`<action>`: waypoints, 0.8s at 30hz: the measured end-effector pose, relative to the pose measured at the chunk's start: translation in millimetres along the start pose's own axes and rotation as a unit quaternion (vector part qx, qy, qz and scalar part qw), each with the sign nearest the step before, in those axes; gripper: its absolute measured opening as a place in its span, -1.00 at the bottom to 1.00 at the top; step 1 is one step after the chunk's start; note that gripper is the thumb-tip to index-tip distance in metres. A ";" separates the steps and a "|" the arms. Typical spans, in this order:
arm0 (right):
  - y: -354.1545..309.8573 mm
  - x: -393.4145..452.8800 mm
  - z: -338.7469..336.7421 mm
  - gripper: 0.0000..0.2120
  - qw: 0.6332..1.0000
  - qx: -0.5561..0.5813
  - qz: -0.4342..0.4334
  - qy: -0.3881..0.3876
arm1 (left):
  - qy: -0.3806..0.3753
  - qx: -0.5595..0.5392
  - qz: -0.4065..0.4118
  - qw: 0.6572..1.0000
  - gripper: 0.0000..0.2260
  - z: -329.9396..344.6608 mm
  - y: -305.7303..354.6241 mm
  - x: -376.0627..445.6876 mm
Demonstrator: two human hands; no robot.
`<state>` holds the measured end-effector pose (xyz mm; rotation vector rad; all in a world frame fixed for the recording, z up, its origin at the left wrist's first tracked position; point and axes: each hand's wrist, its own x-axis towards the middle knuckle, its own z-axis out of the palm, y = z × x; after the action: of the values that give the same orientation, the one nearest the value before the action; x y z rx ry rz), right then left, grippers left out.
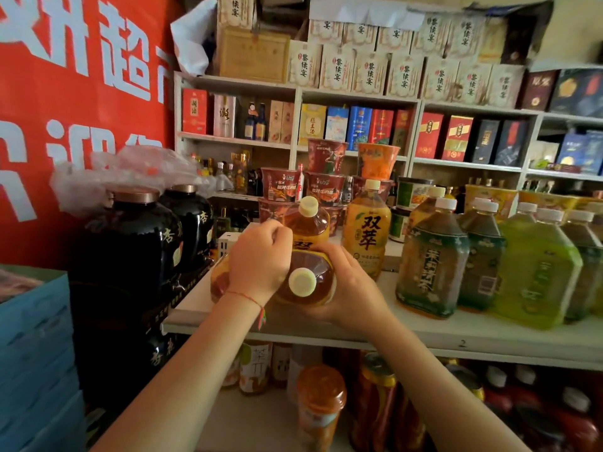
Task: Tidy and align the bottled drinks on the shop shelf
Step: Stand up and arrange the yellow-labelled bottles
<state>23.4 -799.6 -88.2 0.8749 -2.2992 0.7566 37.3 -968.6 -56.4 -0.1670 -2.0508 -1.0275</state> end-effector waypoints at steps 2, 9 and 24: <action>-0.9 1.4 1.6 -0.11 1.000 -0.003 0.002 0.002 | -0.006 -0.001 0.001 1.000 -0.55 1.3 -2.0 0.7; -1.2 -2.8 -13.1 -0.21 1.000 -0.013 0.007 0.014 | -0.045 -0.060 0.003 0.997 -0.79 11.3 -4.9 9.1; 19.1 -34.7 -58.0 -0.21 0.993 0.001 0.094 0.068 | -0.093 0.032 -0.027 0.995 -0.52 53.6 -6.0 46.9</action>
<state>48.8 -735.0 -77.4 0.5944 -2.2800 0.8701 -28.9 -944.7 -44.3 -0.1800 -2.2651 -1.0088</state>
